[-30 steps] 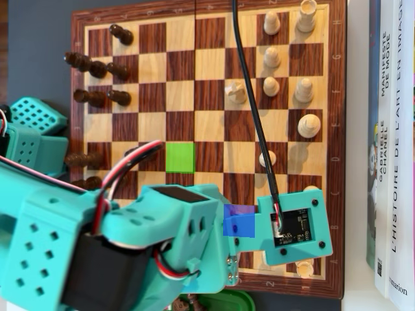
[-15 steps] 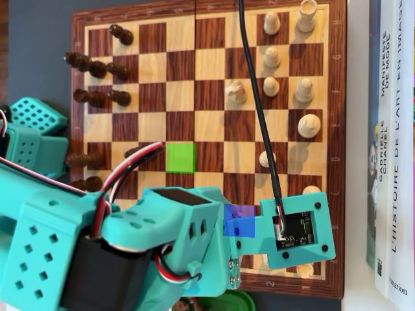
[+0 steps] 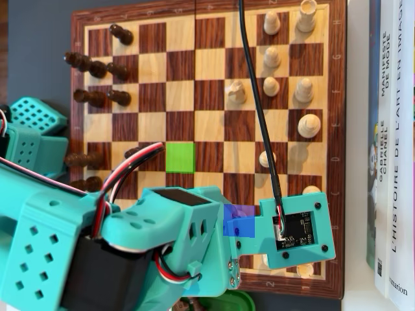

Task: Play chess

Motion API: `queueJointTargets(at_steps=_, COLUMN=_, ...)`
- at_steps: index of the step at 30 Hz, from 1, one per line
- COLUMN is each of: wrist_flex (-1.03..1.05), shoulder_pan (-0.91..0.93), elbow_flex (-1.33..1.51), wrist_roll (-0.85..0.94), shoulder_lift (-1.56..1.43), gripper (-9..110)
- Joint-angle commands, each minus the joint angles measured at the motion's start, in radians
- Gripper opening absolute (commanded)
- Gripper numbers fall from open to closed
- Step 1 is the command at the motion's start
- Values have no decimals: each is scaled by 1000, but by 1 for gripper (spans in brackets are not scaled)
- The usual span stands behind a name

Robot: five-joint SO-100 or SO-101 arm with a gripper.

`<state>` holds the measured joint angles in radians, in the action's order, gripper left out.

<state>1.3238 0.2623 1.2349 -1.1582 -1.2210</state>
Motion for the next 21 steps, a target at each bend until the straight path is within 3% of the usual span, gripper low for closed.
queueJointTargets(at_steps=1, wrist_flex=0, shoulder_pan=18, elbow_flex=-38, wrist_roll=8, shoulder_lift=-6, gripper=3)
queueJointTargets(at_steps=13, wrist_flex=20, shoulder_pan=3, elbow_flex=-26, wrist_roll=8, shoulder_lift=-25, gripper=3)
queueJointTargets(at_steps=21, wrist_flex=25, shoulder_pan=-2, elbow_flex=149, wrist_roll=-3, shoulder_lift=-261, gripper=3)
